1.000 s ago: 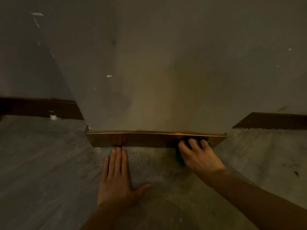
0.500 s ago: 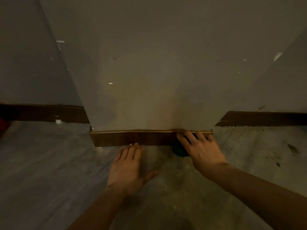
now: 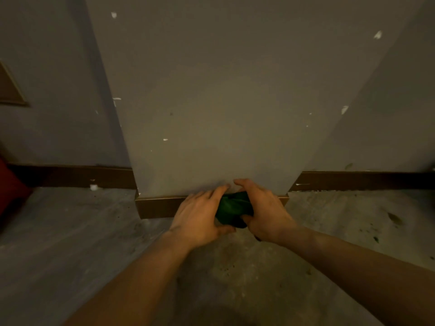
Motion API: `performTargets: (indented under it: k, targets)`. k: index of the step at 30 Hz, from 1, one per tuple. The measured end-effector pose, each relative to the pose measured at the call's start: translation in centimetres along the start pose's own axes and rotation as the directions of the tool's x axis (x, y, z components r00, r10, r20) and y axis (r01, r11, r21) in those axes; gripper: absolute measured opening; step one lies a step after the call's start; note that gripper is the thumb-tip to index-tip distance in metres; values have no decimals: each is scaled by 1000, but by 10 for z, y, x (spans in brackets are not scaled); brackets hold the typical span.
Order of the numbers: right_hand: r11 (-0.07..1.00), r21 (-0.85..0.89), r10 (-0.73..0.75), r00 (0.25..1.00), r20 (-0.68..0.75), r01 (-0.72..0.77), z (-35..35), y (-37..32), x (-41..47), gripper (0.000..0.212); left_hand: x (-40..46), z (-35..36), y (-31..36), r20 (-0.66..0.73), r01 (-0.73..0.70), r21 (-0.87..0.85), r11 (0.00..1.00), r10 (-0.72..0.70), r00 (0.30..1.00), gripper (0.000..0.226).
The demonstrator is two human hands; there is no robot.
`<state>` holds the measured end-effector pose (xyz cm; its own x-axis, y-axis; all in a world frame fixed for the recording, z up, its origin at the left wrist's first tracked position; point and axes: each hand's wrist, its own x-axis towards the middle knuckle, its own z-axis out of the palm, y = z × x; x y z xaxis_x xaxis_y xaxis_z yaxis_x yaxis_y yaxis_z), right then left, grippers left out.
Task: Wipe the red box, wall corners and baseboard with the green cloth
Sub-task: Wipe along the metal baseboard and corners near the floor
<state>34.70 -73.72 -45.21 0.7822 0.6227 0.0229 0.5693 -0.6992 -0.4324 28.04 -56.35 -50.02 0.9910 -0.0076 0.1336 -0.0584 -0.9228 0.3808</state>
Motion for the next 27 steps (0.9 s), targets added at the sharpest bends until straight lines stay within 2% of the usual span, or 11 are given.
performTargets:
  k: [3,5,8,13,21,27]
  targets:
    - [999,41,0,1000,9,0,-10,-4,1,78,4,-16,3,-68,-47,6,999,47,997,68]
    - [999,37,-13,1000,-1,13,-16,-7,3,70,7,-25,5,-87,-52,13,999,52,995,60]
    - [998,-8,-57,997,-43,57,-26,-13,5,61,15,-39,10,-106,-49,46,998,53,993,60]
    - [997,-7,-83,991,-103,83,-53,-21,6,56,29,-66,19,-109,-65,75,995,73,991,54]
    - [998,-43,-42,983,-180,35,-110,-38,7,54,59,-113,44,-141,-174,65,983,181,973,49]
    - [984,-177,-7,988,-157,-21,-154,-33,-3,53,79,-120,73,-187,-248,7,969,245,951,48]
